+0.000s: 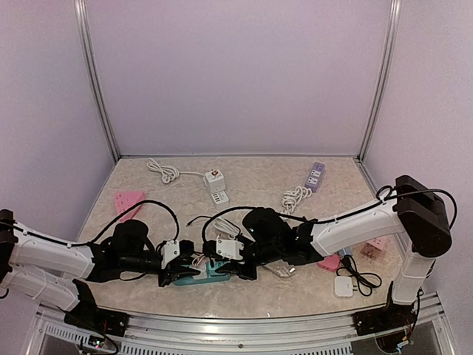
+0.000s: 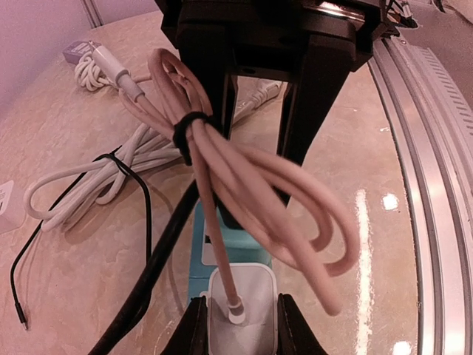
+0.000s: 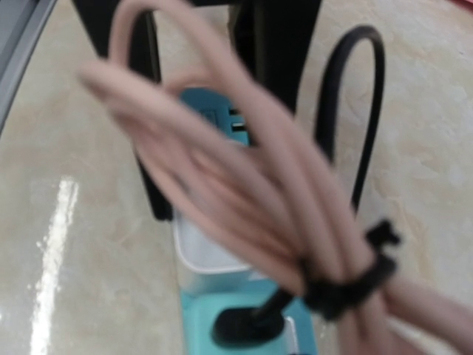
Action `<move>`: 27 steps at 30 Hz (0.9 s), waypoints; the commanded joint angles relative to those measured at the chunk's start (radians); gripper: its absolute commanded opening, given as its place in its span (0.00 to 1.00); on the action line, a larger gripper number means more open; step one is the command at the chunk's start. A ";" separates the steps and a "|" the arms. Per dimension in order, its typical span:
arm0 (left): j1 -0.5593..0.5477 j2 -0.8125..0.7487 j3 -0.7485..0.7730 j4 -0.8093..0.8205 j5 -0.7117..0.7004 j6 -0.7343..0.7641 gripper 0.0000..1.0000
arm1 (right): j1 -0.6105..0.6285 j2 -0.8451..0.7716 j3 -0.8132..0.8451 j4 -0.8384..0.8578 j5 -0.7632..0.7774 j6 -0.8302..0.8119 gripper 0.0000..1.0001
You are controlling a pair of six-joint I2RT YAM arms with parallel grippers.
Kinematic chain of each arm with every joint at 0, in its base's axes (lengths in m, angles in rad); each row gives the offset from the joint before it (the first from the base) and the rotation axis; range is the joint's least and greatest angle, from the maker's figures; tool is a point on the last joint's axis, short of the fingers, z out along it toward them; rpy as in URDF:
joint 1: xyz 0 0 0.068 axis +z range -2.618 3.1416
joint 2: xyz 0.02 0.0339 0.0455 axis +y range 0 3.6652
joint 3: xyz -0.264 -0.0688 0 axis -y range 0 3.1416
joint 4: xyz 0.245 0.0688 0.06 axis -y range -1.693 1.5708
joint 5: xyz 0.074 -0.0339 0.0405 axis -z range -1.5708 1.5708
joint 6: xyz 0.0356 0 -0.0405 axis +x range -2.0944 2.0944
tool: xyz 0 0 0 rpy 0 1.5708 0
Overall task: Insert the plug
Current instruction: Press the plug into the socket.
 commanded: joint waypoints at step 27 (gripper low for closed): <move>-0.076 0.009 -0.052 -0.135 -0.070 0.052 0.19 | 0.015 0.161 -0.038 -0.347 0.130 -0.034 0.00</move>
